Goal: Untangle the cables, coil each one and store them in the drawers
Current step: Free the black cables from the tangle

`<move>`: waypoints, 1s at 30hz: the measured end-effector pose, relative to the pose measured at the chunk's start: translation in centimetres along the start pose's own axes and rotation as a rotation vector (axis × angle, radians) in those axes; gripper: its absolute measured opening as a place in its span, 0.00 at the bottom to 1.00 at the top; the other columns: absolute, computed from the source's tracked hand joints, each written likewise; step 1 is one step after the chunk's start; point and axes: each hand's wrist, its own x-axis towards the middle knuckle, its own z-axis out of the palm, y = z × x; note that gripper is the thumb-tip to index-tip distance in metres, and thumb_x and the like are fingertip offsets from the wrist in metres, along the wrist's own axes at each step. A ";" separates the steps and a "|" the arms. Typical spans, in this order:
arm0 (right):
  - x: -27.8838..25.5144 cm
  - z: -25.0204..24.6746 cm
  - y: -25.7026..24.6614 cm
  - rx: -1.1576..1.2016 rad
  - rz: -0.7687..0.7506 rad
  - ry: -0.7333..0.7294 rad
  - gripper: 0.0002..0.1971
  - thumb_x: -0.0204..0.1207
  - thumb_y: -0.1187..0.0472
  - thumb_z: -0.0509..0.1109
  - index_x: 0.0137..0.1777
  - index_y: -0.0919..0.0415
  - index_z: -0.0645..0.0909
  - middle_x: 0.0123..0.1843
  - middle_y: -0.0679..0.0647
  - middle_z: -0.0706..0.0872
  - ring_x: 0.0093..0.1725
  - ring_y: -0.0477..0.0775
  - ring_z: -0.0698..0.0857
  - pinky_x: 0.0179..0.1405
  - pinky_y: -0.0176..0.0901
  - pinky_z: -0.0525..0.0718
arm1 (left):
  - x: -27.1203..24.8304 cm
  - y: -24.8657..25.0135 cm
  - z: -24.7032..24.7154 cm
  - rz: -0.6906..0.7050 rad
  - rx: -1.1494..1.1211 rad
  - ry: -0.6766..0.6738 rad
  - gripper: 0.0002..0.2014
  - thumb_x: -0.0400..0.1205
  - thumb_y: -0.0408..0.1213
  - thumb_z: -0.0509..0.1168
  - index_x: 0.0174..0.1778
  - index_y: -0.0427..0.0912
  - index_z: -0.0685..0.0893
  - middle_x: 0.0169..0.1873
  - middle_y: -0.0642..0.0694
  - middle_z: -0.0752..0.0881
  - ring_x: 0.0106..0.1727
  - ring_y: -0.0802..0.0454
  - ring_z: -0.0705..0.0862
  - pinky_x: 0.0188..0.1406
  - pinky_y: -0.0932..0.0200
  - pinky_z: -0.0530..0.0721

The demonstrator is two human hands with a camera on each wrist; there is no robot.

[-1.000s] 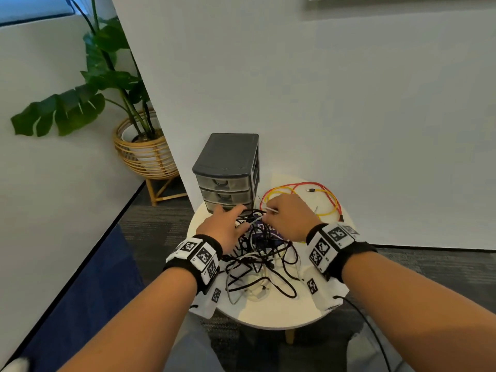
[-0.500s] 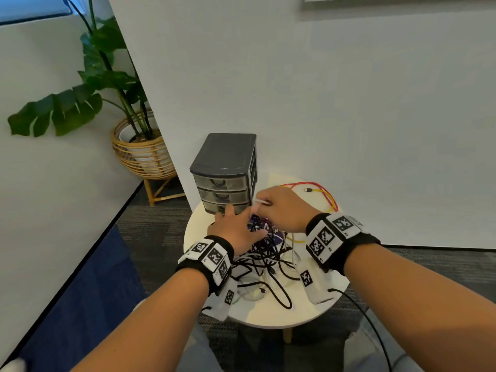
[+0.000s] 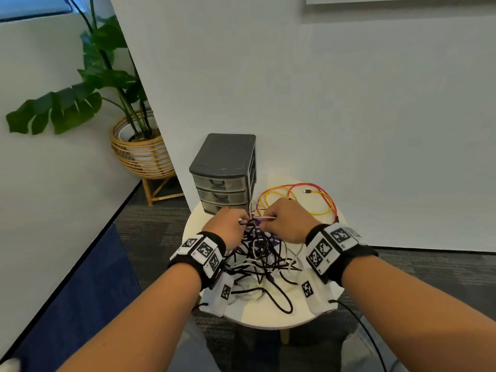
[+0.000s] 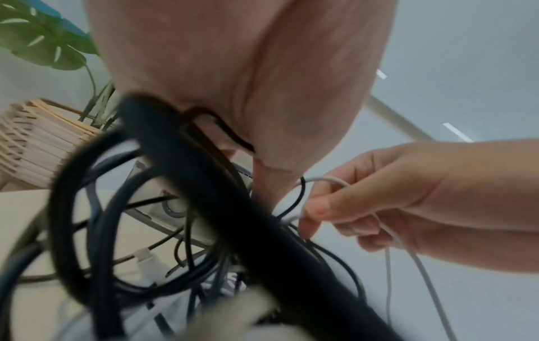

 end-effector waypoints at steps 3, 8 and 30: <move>0.3 0.8 -0.6 -0.010 0.003 0.025 0.18 0.81 0.58 0.72 0.28 0.51 0.78 0.28 0.48 0.77 0.29 0.45 0.75 0.31 0.41 0.69 | -0.1 -0.1 -0.1 0.032 -0.061 0.003 0.12 0.88 0.37 0.63 0.63 0.55 0.88 0.62 0.43 0.83 0.59 0.44 0.84 0.54 0.55 0.79; 1.0 -1.2 -1.4 0.183 0.002 0.319 0.21 0.82 0.60 0.67 0.25 0.53 0.76 0.26 0.48 0.76 0.29 0.48 0.74 0.30 0.44 0.67 | -0.5 -0.4 -0.1 0.002 -0.032 -0.043 0.13 0.89 0.47 0.63 0.69 0.60 0.85 0.62 0.42 0.77 0.61 0.40 0.82 0.64 0.50 0.80; 0.0 -3.9 -1.7 0.282 -0.073 0.297 0.17 0.84 0.58 0.68 0.32 0.62 0.82 0.24 0.43 0.73 0.26 0.46 0.69 0.30 0.41 0.69 | 0.0 -1.5 -0.4 0.051 -0.070 -0.067 0.16 0.90 0.44 0.61 0.68 0.69 0.85 0.59 0.45 0.86 0.53 0.46 0.86 0.54 0.52 0.84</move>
